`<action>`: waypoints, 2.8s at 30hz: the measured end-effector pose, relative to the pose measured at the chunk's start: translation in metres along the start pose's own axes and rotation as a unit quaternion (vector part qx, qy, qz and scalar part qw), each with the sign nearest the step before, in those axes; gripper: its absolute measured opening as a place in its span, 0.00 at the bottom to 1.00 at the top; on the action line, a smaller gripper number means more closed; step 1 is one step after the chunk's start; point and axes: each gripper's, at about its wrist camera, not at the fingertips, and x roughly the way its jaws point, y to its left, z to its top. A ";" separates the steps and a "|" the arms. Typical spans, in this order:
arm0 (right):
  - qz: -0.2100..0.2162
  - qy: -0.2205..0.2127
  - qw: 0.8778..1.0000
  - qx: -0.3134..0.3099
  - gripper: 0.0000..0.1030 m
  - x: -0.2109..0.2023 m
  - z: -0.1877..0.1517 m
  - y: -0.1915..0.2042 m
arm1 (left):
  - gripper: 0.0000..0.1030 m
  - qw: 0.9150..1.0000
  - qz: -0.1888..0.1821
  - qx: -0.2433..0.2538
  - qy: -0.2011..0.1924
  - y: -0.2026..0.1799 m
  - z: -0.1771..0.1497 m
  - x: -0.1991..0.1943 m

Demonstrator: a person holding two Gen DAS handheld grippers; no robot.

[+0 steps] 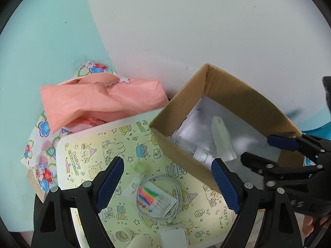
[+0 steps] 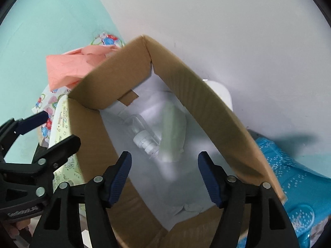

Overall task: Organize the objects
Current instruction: 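Withdraw both tools from the box back toward the tray, then grasp the cardboard tube with the left tool while the right tool grasps the clear plastic box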

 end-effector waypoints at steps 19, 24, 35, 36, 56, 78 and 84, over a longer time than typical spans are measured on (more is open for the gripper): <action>0.037 -0.030 0.998 -0.041 0.86 -0.049 -0.065 0.106 | 0.89 0.997 0.034 -0.072 0.011 0.078 -0.102 -0.027; 0.036 -0.015 0.999 -0.033 0.86 -0.033 -0.079 0.128 | 0.89 0.995 0.029 -0.097 0.023 0.092 -0.132 -0.021; 0.014 0.025 1.000 0.001 0.86 0.012 -0.103 0.145 | 0.89 0.991 0.021 -0.121 0.043 0.107 -0.176 0.000; 0.009 0.027 1.000 0.006 0.86 0.015 -0.104 0.145 | 0.89 0.991 0.022 -0.120 0.044 0.107 -0.178 0.001; -0.022 0.056 0.994 0.089 0.86 0.040 -0.125 0.127 | 0.89 0.995 0.010 -0.090 0.044 0.089 -0.184 0.007; -0.052 0.079 0.985 0.143 0.86 0.054 -0.135 0.124 | 0.89 0.997 -0.004 -0.052 0.065 0.059 -0.192 0.031; -0.058 0.097 0.982 0.150 0.86 0.073 -0.139 0.126 | 0.89 0.996 0.005 -0.051 0.076 0.058 -0.197 0.048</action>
